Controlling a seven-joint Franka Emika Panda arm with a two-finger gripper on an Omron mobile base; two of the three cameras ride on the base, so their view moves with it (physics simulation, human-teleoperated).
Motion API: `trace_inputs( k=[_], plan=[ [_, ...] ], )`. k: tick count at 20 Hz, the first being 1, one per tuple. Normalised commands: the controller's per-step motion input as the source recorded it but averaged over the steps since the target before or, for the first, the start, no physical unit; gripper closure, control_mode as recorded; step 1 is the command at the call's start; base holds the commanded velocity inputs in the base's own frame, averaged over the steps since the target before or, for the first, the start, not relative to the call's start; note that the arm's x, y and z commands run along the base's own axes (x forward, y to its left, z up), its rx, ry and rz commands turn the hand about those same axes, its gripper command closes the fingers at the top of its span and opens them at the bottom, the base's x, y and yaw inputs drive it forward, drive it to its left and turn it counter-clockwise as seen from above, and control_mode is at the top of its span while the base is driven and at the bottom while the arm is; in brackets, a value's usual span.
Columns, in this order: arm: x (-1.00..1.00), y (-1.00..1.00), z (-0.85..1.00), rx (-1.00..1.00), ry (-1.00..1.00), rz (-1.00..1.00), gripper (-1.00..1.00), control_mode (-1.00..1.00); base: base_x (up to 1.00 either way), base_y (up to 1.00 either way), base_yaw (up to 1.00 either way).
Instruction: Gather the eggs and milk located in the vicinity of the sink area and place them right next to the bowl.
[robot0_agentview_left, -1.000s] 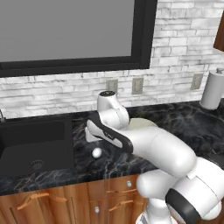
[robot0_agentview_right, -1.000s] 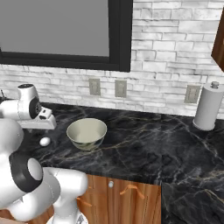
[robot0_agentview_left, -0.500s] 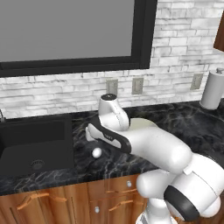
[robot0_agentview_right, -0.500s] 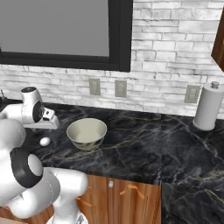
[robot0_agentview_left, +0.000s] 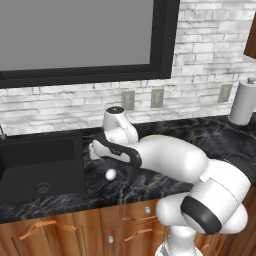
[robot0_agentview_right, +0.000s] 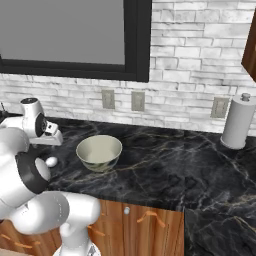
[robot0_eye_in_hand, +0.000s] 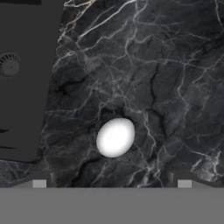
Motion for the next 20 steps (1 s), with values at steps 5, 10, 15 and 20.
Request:
trace_inputs(
  k=[5, 10, 15, 20],
  plan=[
    [0.11, 0.07, -0.28, 0.00, 0.00, -0.01, -1.00, -1.00, 0.00, 0.00, 0.00],
    [0.02, 0.00, -0.32, 0.00, 0.00, -0.03, -1.00, -1.00, 0.00, 0.00, 0.00],
    [0.00, 0.00, -0.24, 0.00, 0.00, -0.06, -1.00, -1.00, 0.00, 0.00, 0.00],
    [0.00, 0.00, -0.25, 0.00, 0.00, -0.12, -1.00, -1.00, 0.00, 0.00, 0.00]
  ],
)
